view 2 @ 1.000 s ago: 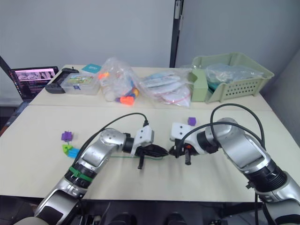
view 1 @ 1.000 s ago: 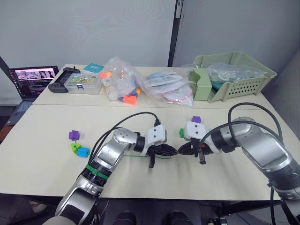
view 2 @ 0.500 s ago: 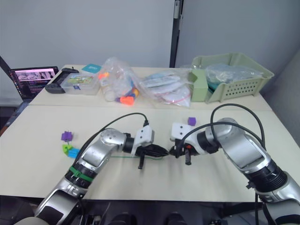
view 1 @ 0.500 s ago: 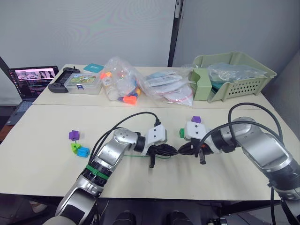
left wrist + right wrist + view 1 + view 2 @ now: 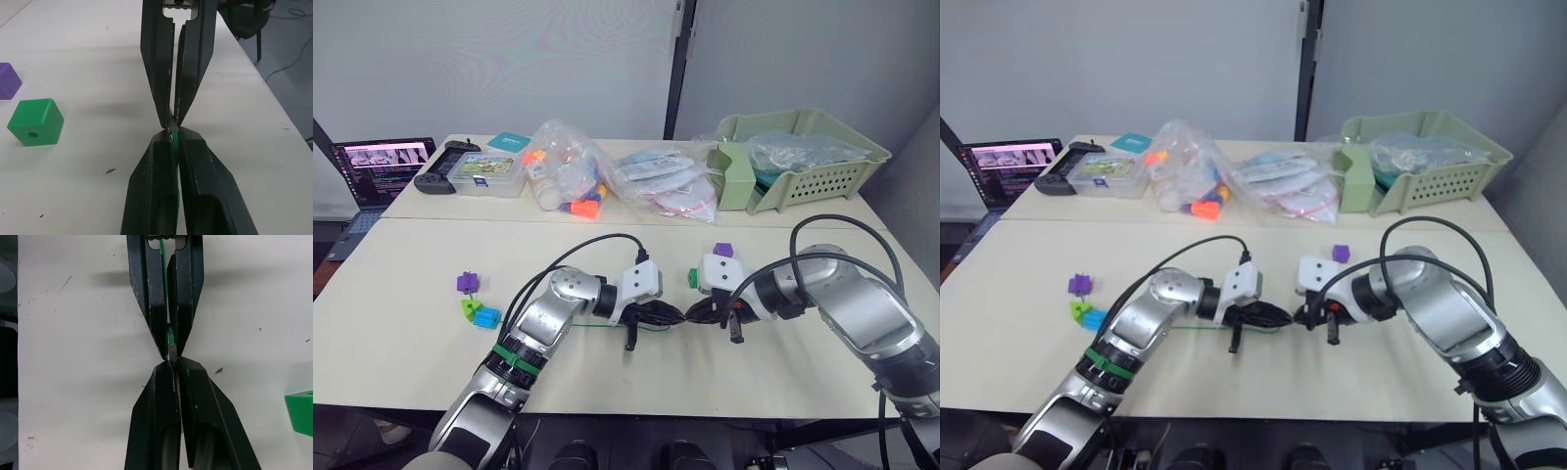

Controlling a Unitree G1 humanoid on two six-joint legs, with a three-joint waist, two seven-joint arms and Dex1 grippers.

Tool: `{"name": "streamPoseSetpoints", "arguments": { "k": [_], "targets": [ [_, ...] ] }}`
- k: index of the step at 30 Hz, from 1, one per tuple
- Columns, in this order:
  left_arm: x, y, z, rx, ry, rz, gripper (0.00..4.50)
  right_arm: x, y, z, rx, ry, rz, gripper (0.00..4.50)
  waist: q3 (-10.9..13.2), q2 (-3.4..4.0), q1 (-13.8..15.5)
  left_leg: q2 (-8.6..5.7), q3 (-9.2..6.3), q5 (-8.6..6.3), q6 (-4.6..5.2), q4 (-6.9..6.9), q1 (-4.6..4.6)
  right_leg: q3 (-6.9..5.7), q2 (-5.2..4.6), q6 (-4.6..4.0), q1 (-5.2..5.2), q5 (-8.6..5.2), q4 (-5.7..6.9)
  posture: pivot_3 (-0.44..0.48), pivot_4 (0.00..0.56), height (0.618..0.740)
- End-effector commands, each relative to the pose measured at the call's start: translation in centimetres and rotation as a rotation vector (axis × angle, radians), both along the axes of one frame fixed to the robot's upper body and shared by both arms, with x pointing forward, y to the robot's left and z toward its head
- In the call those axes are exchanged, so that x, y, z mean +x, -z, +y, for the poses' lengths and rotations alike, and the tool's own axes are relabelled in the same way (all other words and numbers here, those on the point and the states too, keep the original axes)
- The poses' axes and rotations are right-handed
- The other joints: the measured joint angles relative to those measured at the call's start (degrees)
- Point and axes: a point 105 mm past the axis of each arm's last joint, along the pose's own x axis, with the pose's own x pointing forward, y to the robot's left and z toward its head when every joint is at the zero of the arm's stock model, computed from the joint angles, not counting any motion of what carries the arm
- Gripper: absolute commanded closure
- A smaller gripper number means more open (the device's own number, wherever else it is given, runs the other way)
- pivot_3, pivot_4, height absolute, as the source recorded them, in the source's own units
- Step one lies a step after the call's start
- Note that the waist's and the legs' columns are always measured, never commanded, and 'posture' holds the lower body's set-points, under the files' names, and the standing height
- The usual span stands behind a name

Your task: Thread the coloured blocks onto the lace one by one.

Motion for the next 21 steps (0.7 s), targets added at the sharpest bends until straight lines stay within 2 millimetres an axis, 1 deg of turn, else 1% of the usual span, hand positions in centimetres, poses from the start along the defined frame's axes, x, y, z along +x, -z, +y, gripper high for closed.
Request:
{"name": "streamPoseSetpoints", "arguments": {
  "k": [1, 6, 7, 9, 21],
  "targets": [
    [0.13, -1.77, -0.31, -0.047, 0.013, -0.042, 4.27, -0.22, -0.47, 0.12, 0.007, -0.017, -0.018, 4.5, 0.0, 0.0, 0.0, 0.0, 0.0, 0.0, 0.0, 0.0, 0.0, 0.0, 0.0, 0.0, 0.0, 0.0, 0.0, 0.0, 0.15, 0.737],
    [0.37, -1.59, -0.16, -0.037, -0.006, -0.044, 4.27, -0.22, -0.47, 0.07, 0.006, -0.016, -0.018, 4.5, 0.0, 0.0, 0.0, 0.0, 0.0, 0.0, 0.0, 0.0, 0.0, 0.0, 0.0, 0.0, 0.0, 0.0, 0.0, 0.0, 0.15, 0.737],
    [0.39, -1.56, -0.13, -0.035, -0.008, -0.045, 3.76, -0.22, -0.48, 0.07, 0.006, -0.016, -0.018, 4.5, 0.0, 0.0, 0.0, 0.0, 0.0, 0.0, 0.0, 0.0, 0.0, 0.0, 0.0, 0.0, 0.0, 0.0, 0.0, 0.0, 0.15, 0.737],
    [0.35, -1.52, -0.09, -0.033, -0.007, -0.048, 3.24, -0.23, -0.47, 0.06, 0.006, -0.017, -0.018, 4.5, 0.0, 0.0, 0.04, 0.0, 0.0, 0.0, 0.0, 0.0, 0.0, 0.0, 0.0, 0.0, 0.0, 0.0, 0.0, 0.0, 0.15, 0.737],
    [0.23, -1.65, -0.07, -0.034, 0.0, -0.054, 3.24, -0.2, -0.54, 0.09, 0.007, -0.018, -0.02, 4.5, 0.0, 0.0, 0.02, 0.0, -0.01, 0.0, 0.0, 0.0, 0.0, 0.0, 0.0, 0.0, 0.0, 0.0, 0.0, 0.0, 0.15, 0.737]
  ]
}}
